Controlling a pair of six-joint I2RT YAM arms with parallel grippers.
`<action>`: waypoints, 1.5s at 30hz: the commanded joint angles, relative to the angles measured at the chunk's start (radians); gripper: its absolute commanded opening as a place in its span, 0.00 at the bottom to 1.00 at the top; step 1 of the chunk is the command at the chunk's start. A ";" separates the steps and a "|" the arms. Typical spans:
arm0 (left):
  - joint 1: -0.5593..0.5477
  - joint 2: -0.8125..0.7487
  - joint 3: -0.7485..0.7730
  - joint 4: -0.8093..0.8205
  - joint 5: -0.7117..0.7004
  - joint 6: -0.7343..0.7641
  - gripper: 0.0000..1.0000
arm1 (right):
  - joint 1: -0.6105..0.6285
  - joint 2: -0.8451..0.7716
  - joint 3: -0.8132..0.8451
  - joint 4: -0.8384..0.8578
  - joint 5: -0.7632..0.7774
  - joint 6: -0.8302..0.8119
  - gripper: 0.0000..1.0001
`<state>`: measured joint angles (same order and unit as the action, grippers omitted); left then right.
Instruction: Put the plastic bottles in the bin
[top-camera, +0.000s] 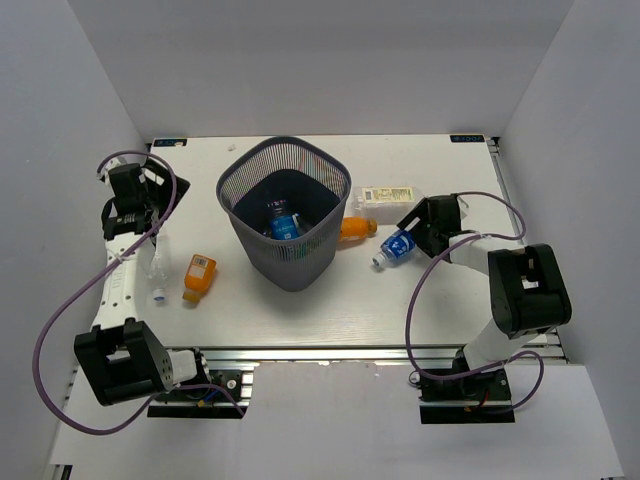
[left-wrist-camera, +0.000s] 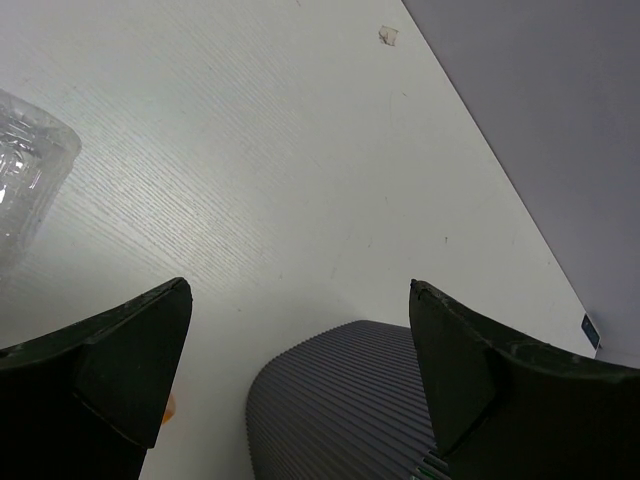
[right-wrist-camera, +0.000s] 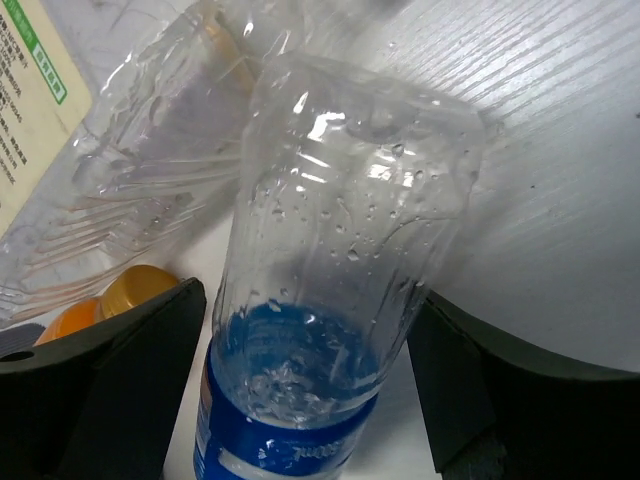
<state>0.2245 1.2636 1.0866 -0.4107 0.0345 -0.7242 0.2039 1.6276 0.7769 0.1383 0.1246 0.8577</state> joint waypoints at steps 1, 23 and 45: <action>0.007 -0.040 -0.014 0.009 0.002 -0.015 0.98 | -0.003 -0.009 -0.022 0.018 0.055 0.029 0.83; 0.007 -0.112 -0.109 -0.060 0.013 -0.116 0.98 | 0.118 -0.572 0.332 -0.014 -0.390 -0.635 0.39; 0.009 -0.152 -0.223 -0.211 -0.107 -0.046 0.98 | 0.497 0.077 1.116 -0.316 -0.560 -0.878 0.89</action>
<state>0.2272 1.1034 0.8722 -0.5991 -0.0456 -0.7792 0.6987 1.7504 1.8172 -0.1749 -0.4294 -0.0273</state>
